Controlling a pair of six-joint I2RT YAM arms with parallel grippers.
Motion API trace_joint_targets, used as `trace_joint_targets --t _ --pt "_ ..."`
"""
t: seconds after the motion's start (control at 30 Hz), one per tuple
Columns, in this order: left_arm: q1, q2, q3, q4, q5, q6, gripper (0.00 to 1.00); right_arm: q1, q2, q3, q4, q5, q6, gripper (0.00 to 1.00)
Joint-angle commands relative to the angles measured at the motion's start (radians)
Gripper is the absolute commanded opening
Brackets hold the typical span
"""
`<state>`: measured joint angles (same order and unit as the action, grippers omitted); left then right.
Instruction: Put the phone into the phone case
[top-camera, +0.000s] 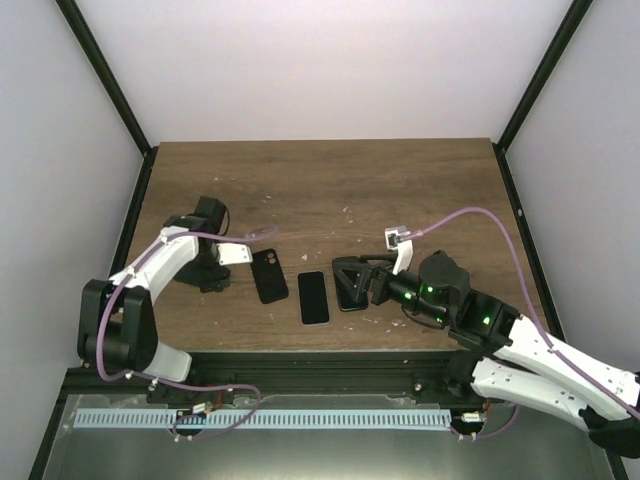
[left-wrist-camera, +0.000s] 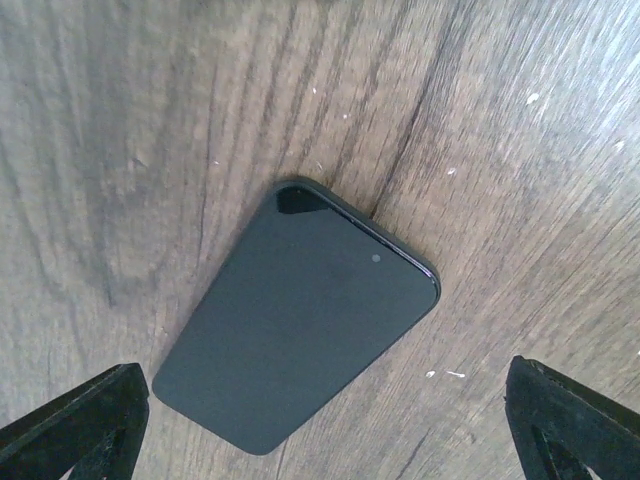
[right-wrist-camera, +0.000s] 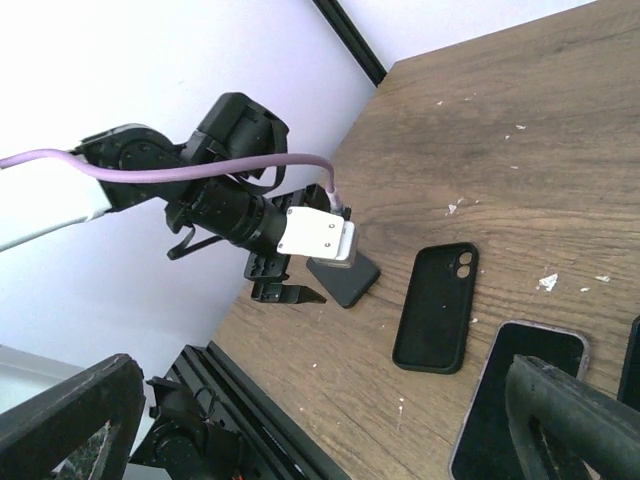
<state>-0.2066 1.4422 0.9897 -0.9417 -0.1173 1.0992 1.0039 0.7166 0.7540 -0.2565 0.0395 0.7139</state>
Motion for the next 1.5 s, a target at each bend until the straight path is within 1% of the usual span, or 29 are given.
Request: trace_joint_targets --t 0.0,0.07,0.2,0.33,0.43,0.5,0.77,0.93,1.0,1.1,1.27,1.37,1.47 --pt "0.026 0.042 -0.007 0.036 -0.03 0.085 0.98 -0.001 -0.042 -0.007 -0.016 0.034 -0.029 1.0" --pt "0.042 0.073 -0.013 0.06 -0.023 0.093 0.98 -0.001 -0.044 -0.006 -0.01 0.034 -0.041 1.0" --pt "0.048 0.127 -0.03 0.112 -0.056 0.108 0.98 -0.001 -0.027 0.004 0.009 0.024 -0.063 1.0" --pt "0.053 0.174 -0.02 0.125 -0.056 0.105 0.97 -0.001 -0.01 0.005 0.031 0.008 -0.067 1.0" --pt "0.055 0.195 -0.022 0.142 -0.088 0.106 0.98 -0.002 -0.003 0.007 0.026 0.023 -0.072 1.0" --pt "0.057 0.202 -0.018 0.149 -0.079 0.109 0.97 -0.002 -0.003 0.009 0.022 0.033 -0.078 1.0" --pt "0.059 0.22 -0.014 0.128 -0.039 0.1 0.97 -0.001 0.021 0.017 0.036 0.043 -0.091 1.0" --pt "0.059 0.191 0.017 0.046 0.014 0.069 0.97 -0.001 0.031 0.02 0.04 0.043 -0.099 1.0" --pt "0.063 0.171 0.004 0.028 0.025 0.069 0.97 -0.001 0.033 0.023 0.034 0.039 -0.103 1.0" --pt "0.082 0.134 -0.041 0.07 0.024 0.078 0.99 -0.002 0.042 0.034 0.03 0.013 -0.111 1.0" --pt "0.093 0.12 -0.114 0.186 -0.053 0.112 1.0 -0.002 0.056 0.062 0.013 -0.013 -0.135 1.0" --pt "0.099 0.149 -0.099 0.217 -0.061 0.112 0.99 -0.001 0.051 0.074 0.004 -0.011 -0.136 1.0" --pt "0.099 0.185 -0.065 0.207 -0.063 0.104 0.98 -0.001 0.031 0.066 0.007 0.002 -0.134 1.0"
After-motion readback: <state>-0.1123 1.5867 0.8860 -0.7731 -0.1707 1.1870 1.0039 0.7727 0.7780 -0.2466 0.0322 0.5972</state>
